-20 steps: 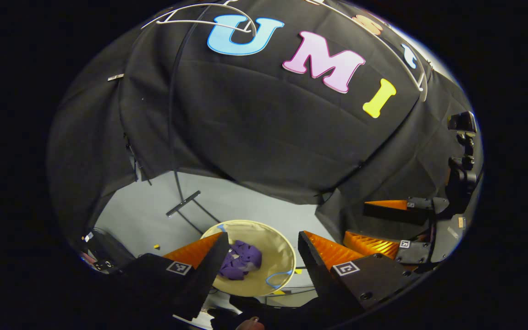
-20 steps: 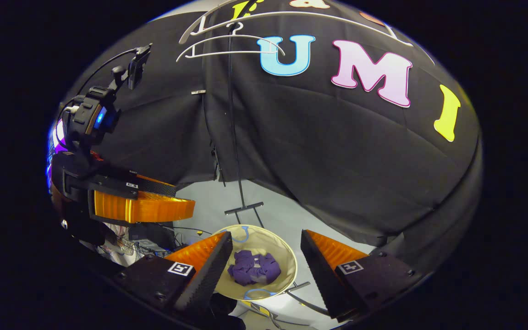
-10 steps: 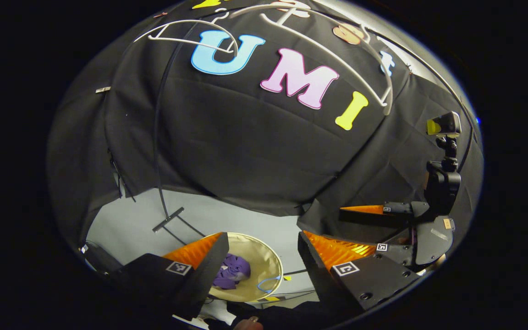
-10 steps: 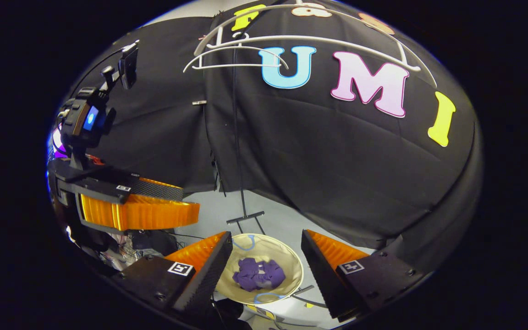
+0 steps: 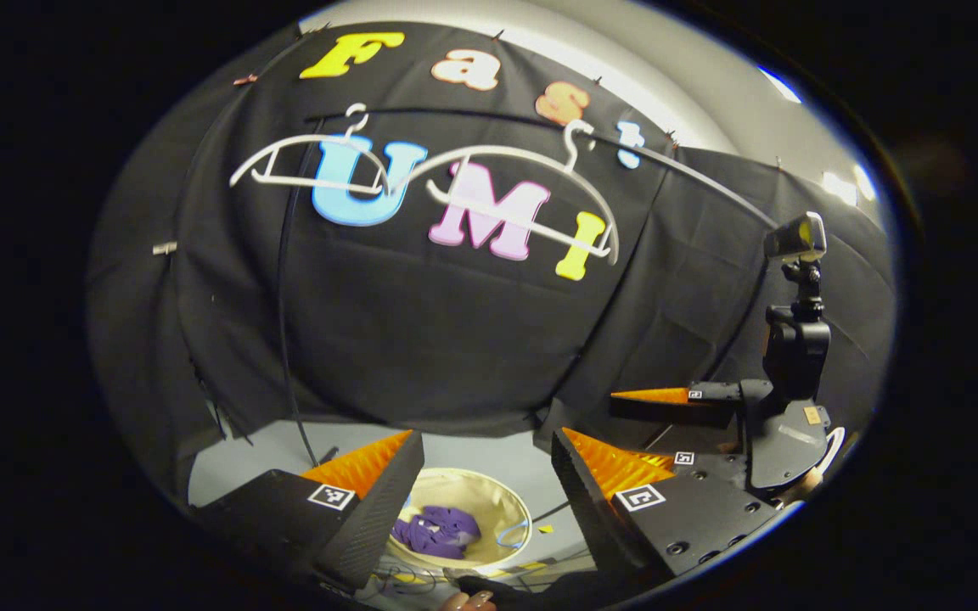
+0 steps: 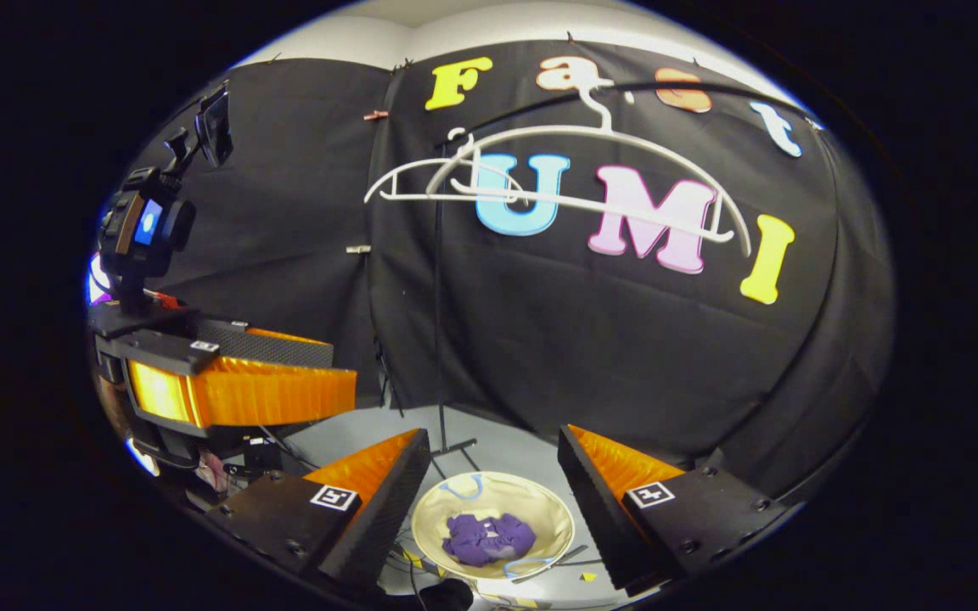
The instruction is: Grasp the clothes on the hanger with both hands and then place them into the laundry hamper below.
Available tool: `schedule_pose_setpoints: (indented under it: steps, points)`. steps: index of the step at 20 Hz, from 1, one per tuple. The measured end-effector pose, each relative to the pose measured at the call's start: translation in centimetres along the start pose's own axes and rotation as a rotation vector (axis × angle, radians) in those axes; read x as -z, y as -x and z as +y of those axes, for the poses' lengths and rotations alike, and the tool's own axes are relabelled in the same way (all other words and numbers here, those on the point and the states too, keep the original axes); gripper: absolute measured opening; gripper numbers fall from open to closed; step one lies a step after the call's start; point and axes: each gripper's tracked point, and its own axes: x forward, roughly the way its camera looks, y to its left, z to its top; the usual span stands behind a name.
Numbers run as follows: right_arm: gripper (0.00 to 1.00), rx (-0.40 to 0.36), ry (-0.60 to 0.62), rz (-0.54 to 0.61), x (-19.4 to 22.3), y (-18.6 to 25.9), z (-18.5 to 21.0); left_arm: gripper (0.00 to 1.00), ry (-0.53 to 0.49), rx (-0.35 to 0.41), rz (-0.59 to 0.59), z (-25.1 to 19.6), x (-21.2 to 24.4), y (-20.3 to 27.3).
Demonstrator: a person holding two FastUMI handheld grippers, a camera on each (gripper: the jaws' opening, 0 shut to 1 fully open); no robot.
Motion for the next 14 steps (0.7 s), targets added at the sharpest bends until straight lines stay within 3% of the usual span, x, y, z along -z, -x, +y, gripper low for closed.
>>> schedule_pose_setpoints:
  steps: [3,6,12,14]
  points:
    - [0.99,0.081,0.0,-0.128,-4.4,3.8,0.9,0.92,-0.057,0.05,-0.106,-1.6,-3.7,4.8]
    - [0.98,0.144,-0.023,-0.303,-9.5,7.7,2.2,0.95,-0.085,0.105,-0.211,-3.9,-7.0,8.9]
    - [0.98,0.16,-0.129,-0.459,-14.1,11.6,4.0,0.92,-0.149,0.037,-0.364,-5.7,-10.7,16.4]
    - [1.0,0.177,-0.131,-0.479,-14.6,13.0,3.9,0.98,-0.158,0.016,-0.37,-5.8,-11.1,17.3]
